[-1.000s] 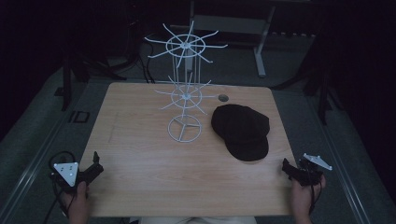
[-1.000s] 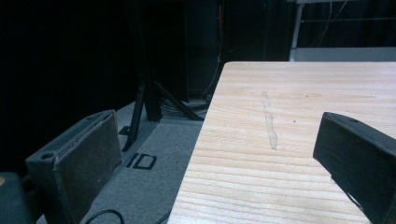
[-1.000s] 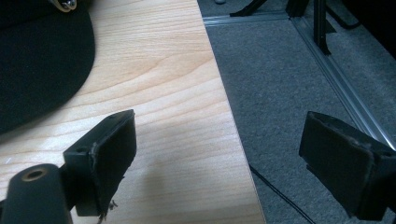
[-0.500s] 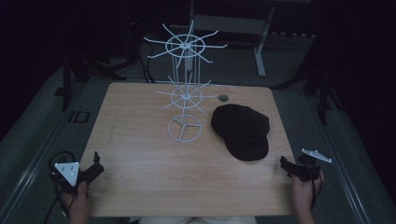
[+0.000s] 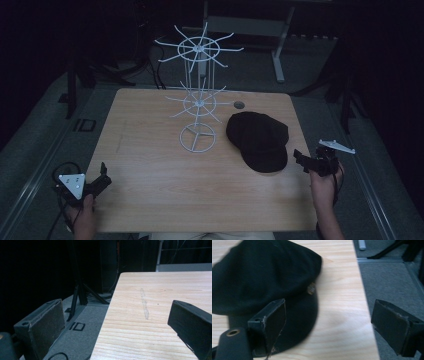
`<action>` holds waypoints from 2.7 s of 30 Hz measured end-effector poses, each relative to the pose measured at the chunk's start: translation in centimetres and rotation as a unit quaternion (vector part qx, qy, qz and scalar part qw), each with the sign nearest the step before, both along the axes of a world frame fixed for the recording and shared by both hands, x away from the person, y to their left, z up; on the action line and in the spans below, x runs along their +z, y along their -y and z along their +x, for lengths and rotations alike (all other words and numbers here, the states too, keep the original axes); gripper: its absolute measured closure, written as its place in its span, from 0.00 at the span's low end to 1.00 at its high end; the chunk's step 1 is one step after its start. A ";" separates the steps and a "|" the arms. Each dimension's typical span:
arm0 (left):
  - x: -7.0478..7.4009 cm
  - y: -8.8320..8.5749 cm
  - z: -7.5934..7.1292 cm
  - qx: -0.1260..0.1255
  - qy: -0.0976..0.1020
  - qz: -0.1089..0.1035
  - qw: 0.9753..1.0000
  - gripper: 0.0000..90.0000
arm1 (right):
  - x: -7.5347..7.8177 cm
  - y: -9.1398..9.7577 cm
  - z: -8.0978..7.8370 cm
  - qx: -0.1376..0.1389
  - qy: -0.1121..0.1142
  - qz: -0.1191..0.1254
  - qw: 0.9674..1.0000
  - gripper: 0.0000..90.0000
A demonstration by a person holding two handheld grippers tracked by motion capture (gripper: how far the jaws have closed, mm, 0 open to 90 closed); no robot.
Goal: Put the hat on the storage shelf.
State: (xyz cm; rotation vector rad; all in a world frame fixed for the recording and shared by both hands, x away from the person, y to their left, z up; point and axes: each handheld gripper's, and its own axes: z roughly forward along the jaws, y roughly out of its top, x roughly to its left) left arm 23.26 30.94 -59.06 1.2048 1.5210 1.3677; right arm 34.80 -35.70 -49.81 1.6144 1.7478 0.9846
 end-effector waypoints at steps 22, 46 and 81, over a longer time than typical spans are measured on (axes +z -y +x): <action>0.0 0.1 0.0 -0.004 -0.003 0.007 1.000 0.01 | 2.9 -8.5 6.8 0.104 -0.005 0.000 0.995 0.16; 0.0 0.0 -0.1 -0.010 -0.003 0.006 1.000 0.01 | -1.1 -12.5 14.0 0.090 -0.104 -0.045 0.989 0.15; 0.0 0.0 0.0 -0.009 -0.006 0.004 1.000 0.01 | -1.8 -13.2 12.7 0.148 -0.116 -0.122 0.974 0.91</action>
